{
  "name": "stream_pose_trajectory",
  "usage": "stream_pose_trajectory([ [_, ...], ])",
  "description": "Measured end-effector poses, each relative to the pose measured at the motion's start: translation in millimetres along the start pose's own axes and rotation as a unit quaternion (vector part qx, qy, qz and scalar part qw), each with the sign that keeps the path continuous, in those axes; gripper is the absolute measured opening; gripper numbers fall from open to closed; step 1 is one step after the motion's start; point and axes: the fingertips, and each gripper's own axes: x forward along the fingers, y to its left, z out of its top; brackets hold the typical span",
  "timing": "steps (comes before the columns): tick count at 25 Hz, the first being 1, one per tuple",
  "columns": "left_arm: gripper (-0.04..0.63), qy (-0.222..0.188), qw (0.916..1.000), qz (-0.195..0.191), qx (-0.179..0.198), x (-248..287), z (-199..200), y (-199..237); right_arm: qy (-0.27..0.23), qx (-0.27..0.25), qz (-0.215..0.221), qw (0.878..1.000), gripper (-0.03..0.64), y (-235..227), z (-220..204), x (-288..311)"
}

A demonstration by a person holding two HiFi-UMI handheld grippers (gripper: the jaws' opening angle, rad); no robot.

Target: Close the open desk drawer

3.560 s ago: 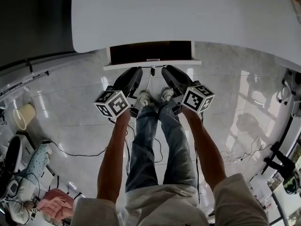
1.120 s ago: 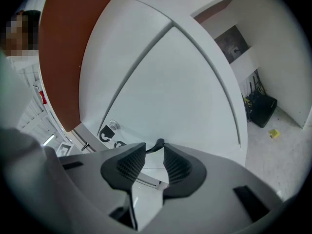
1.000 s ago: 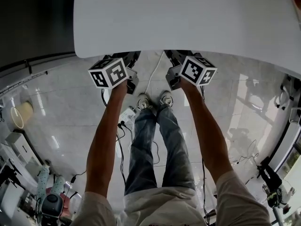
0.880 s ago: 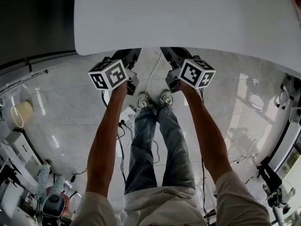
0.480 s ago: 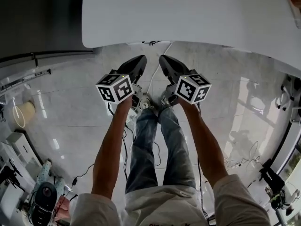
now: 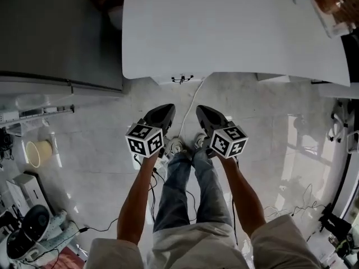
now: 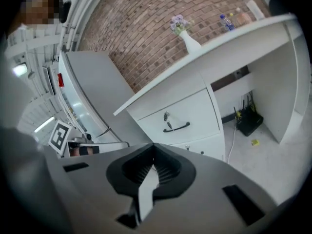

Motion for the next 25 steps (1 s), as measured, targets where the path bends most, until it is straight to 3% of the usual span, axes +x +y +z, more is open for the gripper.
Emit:
stream_pose_trajectory([
  [4, 0.012, -0.008, 0.9965, 0.017, 0.082, -27, 30, -31, 0.001, -0.080, -0.033, 0.996, 0.018, 22, 30, -27],
  [7, 0.012, -0.012, 0.9907, 0.026, 0.133, -45, 49, -57, 0.005, -0.176, -0.054, 0.983, 0.018, 49, 53, -49],
  [12, 0.012, -0.040, 0.9877, 0.029, 0.148, -75, 80, -84, -0.021, -0.277, -0.042, 0.960, 0.018, 99, 92, -78],
  [18, 0.012, -0.053, 0.9891, 0.037, 0.133, -127, 94, -120, -0.016, -0.249, -0.044, 0.967, 0.018, 142, 93, -118],
  [25, 0.013, -0.079, 0.9862, 0.034, 0.142, -158, 131, -153, -0.030, -0.244, -0.048, 0.968, 0.018, 174, 115, -148],
])
